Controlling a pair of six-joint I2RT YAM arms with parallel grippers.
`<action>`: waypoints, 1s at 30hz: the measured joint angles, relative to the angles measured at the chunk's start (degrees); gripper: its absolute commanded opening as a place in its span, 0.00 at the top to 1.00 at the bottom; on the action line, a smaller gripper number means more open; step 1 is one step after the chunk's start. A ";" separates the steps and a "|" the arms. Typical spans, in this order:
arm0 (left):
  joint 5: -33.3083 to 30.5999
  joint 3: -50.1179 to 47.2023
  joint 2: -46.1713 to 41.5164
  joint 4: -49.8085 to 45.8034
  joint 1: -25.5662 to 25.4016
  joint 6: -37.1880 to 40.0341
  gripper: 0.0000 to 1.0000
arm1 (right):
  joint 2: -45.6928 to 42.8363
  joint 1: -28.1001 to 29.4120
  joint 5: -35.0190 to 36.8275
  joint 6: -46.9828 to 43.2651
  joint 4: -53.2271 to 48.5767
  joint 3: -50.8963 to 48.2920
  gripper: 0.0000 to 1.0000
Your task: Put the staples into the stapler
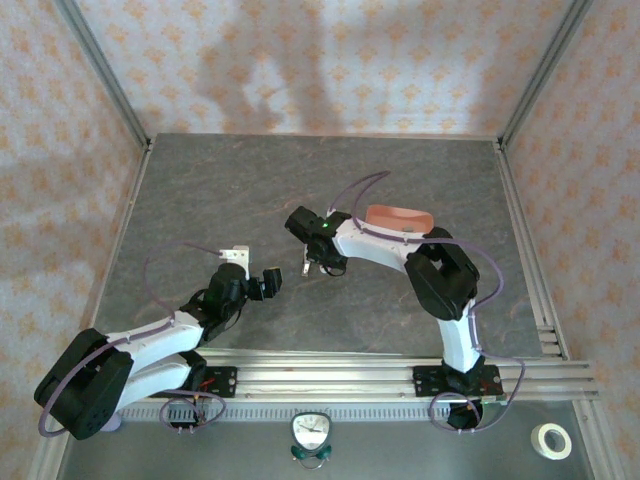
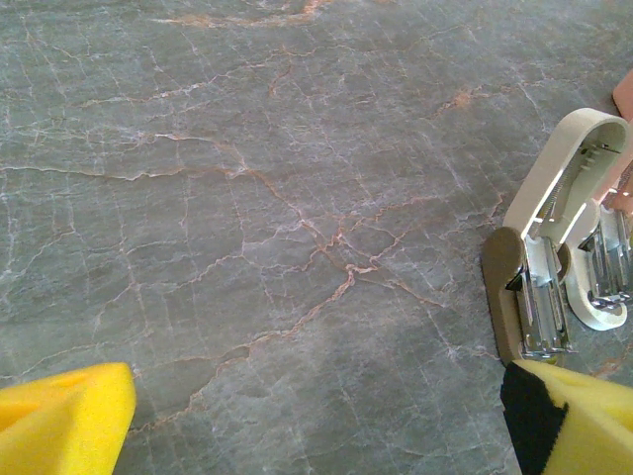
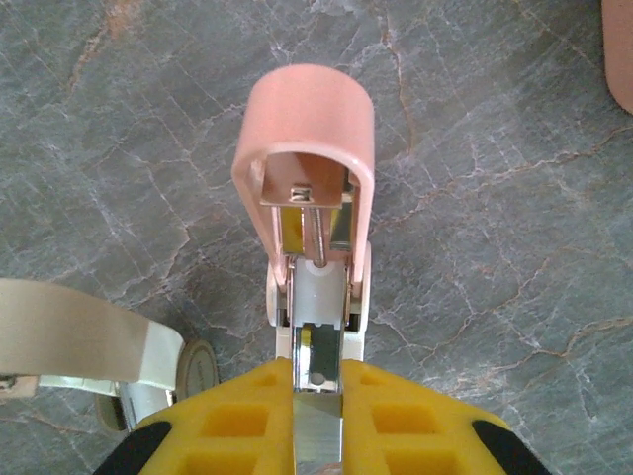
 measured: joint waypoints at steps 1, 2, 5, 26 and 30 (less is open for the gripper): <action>0.00 0.00 0.00 0.00 0.00 0.00 0.04 | 0.15 0.00 0.00 0.00 0.00 0.00 0.84; -0.02 0.00 0.00 0.00 0.00 0.00 0.04 | 0.20 0.00 0.02 0.00 0.00 0.00 0.84; -0.02 0.00 0.00 0.02 0.00 0.00 0.04 | 0.24 0.00 0.02 0.00 0.00 0.00 0.84; -0.02 0.00 0.00 0.00 0.00 0.00 0.04 | 1.53 0.00 0.00 -0.87 0.68 0.02 0.84; -0.02 0.00 0.00 0.00 0.00 0.00 0.04 | 1.73 0.00 0.00 -0.90 0.83 0.13 0.84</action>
